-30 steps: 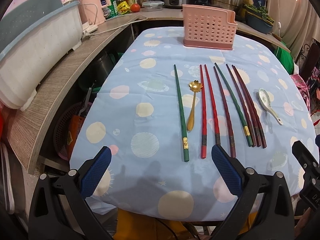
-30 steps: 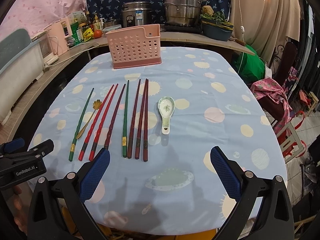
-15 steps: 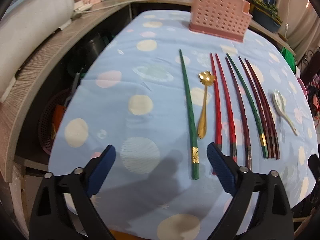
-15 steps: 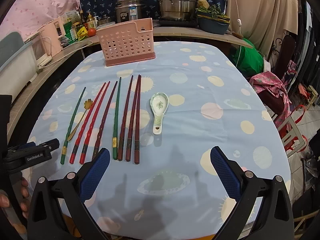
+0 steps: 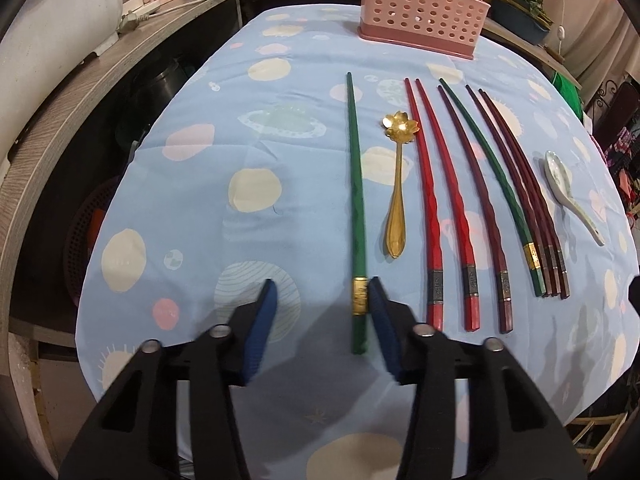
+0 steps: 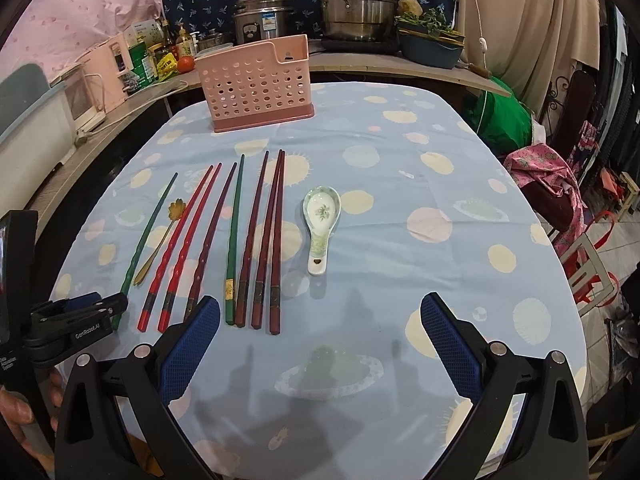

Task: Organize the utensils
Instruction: 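Grasp the green chopstick with the left tool while the right tool grasps the white ceramic spoon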

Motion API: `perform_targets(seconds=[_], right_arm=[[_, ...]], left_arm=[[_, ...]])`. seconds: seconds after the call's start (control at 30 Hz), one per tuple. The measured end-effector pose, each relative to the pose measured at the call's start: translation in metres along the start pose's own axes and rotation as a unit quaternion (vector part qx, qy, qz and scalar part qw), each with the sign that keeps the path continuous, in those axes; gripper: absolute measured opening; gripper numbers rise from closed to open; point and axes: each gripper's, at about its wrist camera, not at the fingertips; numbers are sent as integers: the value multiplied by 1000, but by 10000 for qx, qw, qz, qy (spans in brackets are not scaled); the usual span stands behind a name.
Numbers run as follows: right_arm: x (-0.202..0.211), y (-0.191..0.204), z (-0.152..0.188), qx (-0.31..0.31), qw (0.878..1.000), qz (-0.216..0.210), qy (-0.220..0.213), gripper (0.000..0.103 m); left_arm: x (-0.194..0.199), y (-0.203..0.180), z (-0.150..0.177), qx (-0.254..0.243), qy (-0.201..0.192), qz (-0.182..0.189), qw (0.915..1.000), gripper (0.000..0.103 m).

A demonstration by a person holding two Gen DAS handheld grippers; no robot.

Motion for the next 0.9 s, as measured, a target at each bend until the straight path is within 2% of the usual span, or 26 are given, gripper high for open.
perform_targets(seconds=[0.13, 0.17, 0.4, 0.5, 0.67, 0.9], right_arm=[[-10, -4, -12, -141, 9998, -138, -72, 88], [-15, -6, -15, -204, 9996, -176, -69, 84], [-59, -16, -24, -631, 9962, -523, 288, 47], [-72, -23, -25, -922, 9924, -688, 432, 36], [-85, -26, -23, -1042, 9895, -822, 571, 24], [-93, -28, -14, -1106, 9874, -879, 710, 13]], left_arm=[[0, 0, -1, -40, -10, 18, 10000, 11], [0, 1, -1, -49, -14, 8, 10000, 10], [0, -1, -1, -67, -43, -41, 10000, 10], [0, 0, 0, -48, -51, -25, 10000, 10], [0, 1, 0, -38, -62, -20, 10000, 10], [1, 0, 1, -42, -81, -17, 10000, 10]])
Point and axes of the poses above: each gripper's, at about its wrist camera, not at the fingertips, and x roughly against the way its jaws point, y to its left, z to its underside, and after that the axes turned 7 degrees about -y, right-handed
